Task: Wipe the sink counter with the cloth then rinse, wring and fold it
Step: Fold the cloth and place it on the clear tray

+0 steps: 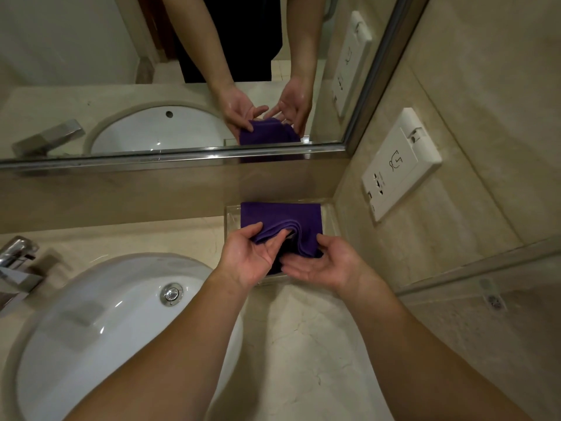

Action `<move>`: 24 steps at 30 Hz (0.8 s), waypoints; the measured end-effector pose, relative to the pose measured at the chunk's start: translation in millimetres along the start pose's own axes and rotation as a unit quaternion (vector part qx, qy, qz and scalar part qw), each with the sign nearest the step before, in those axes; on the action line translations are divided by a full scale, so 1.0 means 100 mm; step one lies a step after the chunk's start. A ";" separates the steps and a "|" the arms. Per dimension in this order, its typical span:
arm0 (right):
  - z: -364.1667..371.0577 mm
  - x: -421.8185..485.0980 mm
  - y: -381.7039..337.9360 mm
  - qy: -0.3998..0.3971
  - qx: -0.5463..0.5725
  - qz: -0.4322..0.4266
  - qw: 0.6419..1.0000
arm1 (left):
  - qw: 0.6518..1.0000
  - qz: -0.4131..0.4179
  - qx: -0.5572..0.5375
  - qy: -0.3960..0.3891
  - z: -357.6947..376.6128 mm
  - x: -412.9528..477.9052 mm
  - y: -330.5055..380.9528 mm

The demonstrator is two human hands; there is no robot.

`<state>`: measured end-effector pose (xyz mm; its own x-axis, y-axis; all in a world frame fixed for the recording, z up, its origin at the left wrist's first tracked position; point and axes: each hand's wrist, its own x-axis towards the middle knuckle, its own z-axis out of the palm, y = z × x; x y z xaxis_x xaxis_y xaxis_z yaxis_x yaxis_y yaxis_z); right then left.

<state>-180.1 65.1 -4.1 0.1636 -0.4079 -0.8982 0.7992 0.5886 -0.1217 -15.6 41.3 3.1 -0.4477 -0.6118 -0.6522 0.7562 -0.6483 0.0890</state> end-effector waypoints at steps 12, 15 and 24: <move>0.11 0.10 0.14 -0.044 0.208 -0.130 0.969 | 0.999 0.006 -0.032 0.002 0.01 -0.06 0.04; 0.10 0.07 0.16 -0.044 0.181 -0.126 0.974 | 1.000 0.000 -0.012 0.000 -0.01 -0.07 0.07; -0.09 0.03 -0.11 0.092 -0.123 -0.214 0.965 | 0.874 0.080 0.453 0.159 -0.24 -0.03 0.16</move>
<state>-193.2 63.5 -9.4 -0.2753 -0.5330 -0.8001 0.6048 0.5509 -0.5751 9.4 43.7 -11.0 -0.1068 -0.6635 -0.7405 0.0446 -0.7472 0.6631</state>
